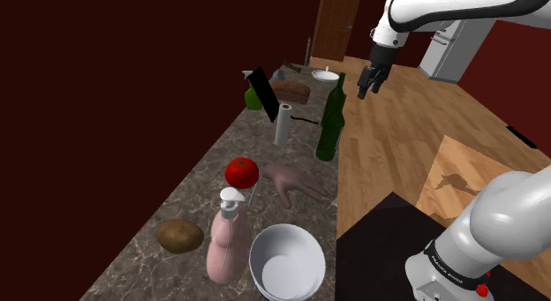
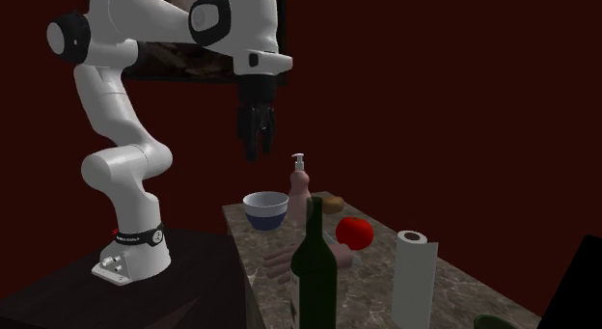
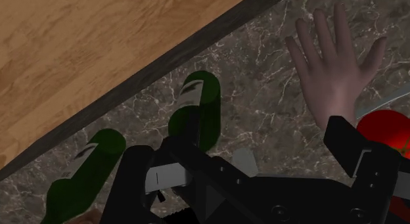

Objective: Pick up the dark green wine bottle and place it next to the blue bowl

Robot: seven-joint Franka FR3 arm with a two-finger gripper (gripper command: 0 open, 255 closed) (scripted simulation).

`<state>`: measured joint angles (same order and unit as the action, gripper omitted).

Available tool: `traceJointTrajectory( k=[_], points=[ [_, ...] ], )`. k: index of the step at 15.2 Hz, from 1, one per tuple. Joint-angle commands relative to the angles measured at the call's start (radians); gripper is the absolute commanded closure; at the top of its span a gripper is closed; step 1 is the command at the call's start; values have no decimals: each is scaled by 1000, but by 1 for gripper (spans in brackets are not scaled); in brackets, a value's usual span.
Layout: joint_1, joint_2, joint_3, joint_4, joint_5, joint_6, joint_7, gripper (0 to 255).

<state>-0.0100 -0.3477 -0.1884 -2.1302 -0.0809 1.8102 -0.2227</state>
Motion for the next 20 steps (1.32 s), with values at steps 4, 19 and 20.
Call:
traceJointTrajectory(
  k=[4,19,20],
  points=[
    [-3,197,-53,143,62,48,-79,0],
    [-33,486,-90,305,184,149,-193,0],
    [-33,486,-90,306,184,149,-193,0]
  ],
)
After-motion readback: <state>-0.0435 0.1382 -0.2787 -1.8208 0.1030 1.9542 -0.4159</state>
